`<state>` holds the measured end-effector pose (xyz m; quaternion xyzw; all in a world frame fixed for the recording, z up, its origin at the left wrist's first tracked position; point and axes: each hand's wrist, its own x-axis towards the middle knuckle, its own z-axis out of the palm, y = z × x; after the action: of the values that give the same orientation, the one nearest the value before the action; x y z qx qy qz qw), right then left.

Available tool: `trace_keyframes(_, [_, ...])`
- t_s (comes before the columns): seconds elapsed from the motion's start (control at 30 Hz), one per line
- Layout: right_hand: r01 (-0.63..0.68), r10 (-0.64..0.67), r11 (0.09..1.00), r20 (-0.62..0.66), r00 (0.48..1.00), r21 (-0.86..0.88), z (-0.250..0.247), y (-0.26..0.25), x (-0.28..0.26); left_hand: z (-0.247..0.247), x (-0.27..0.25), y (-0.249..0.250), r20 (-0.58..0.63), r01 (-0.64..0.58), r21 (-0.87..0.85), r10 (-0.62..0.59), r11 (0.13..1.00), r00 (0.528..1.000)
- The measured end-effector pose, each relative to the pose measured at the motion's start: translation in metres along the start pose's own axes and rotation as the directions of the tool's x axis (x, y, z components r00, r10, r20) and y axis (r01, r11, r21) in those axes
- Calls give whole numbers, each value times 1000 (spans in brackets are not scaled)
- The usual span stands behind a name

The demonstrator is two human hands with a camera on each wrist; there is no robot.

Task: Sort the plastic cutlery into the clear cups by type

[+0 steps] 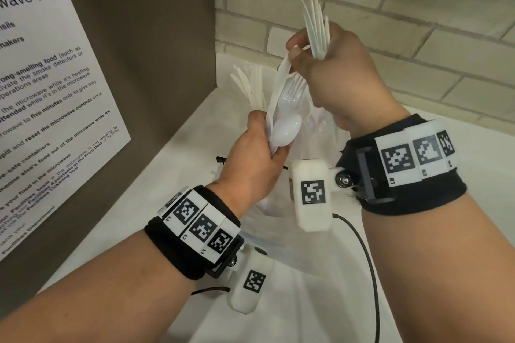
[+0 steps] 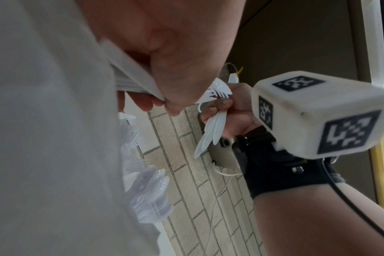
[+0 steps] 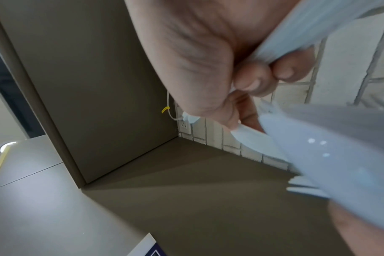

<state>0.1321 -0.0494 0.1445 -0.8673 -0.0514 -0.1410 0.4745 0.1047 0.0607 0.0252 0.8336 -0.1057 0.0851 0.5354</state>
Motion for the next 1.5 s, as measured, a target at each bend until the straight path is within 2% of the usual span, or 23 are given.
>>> trace_keyframes(0.1, [-34, 34, 999, 110, 993, -1, 1, 1, -4, -1, 0, 2, 0, -8, -15, 8, 1000, 1000])
trace_keyframes(0.17, [-36, 35, 999, 97, 995, 10, 2, 0, -5, -1, 0, 2, 3, -3, -12, 3, 1000, 1000])
trace_keyframes(0.27, [-7, 20, 980, -63, 998, 201, -1, -6, -1, -1, 0, 0, 2, 12, -16, -12, 1000, 1000])
trace_keyframes(0.33, [95, 4, 913, -241, 971, 398, -5, -12, 1, -2, 1, -5, 23, 51, -53, -49, 997, 999])
trace_keyframes(0.4, [278, -55, 853, -454, 889, 441, -13, -15, 5, -3, 3, -10, 101, 131, -188, -113, 973, 988])
trace_keyframes(0.47, [380, -101, 831, -562, 821, 406, -20, -14, 7, -6, 2, -12, 211, 209, -370, -137, 905, 968])
trace_keyframes(0.5, [374, -104, 836, -554, 826, 402, -22, -13, 7, -9, 1, -12, 253, 228, -446, -122, 865, 960])
trace_keyframes(0.53, [324, -96, 863, -503, 859, 388, -22, -11, 6, -11, 0, -11, 288, 255, -517, -114, 817, 951])
trace_keyframes(0.6, [134, -36, 951, -329, 944, 278, -16, -2, 1, -15, -1, -8, 363, 333, -636, -111, 696, 925])
trace_keyframes(0.63, [47, 9, 976, -250, 968, 215, -13, 4, -1, -16, -1, -7, 394, 356, -675, -92, 646, 914])
trace_keyframes(0.7, [-36, 63, 983, -146, 987, 179, -7, 13, -5, -17, -1, -3, 457, 399, -713, -49, 577, 888])
trace_keyframes(0.8, [-98, 92, 973, 38, 995, 210, -2, 21, -9, -17, -2, -1, 524, 453, -710, -25, 539, 851])
trace_keyframes(0.87, [-114, 86, 976, 151, 985, 188, 1, 23, -13, -16, -3, 0, 535, 460, -699, -27, 548, 845])
trace_keyframes(0.97, [-118, 81, 982, 238, 968, 146, 0, 23, -14, -15, -2, 1, 508, 437, -685, -47, 583, 860])
trace_keyframes(1.1, [-148, 96, 982, 360, 928, 118, -3, 27, -12, -12, -2, 4, 459, 439, -701, -115, 562, 881])
trace_keyframes(1.27, [-159, 114, 984, 405, 907, 79, 3, 32, -11, -13, -2, 11, 451, 458, -711, -153, 534, 879])
trace_keyframes(1.33, [-167, 120, 982, 382, 916, 91, 5, 34, -10, -14, -2, 10, 442, 460, -722, -167, 517, 881])
trace_keyframes(1.37, [-162, 117, 981, 335, 935, 110, 5, 35, -8, -15, -1, 10, 430, 457, -728, -177, 511, 885])
trace_keyframes(1.43, [-152, 128, 977, 159, 979, 151, 3, 37, 2, -17, 1, 8, 383, 450, -719, -239, 529, 892])
trace_keyframes(1.5, [-136, 141, 966, -7, 990, 221, 2, 39, 16, -21, 5, 6, 285, 430, -703, -329, 567, 900])
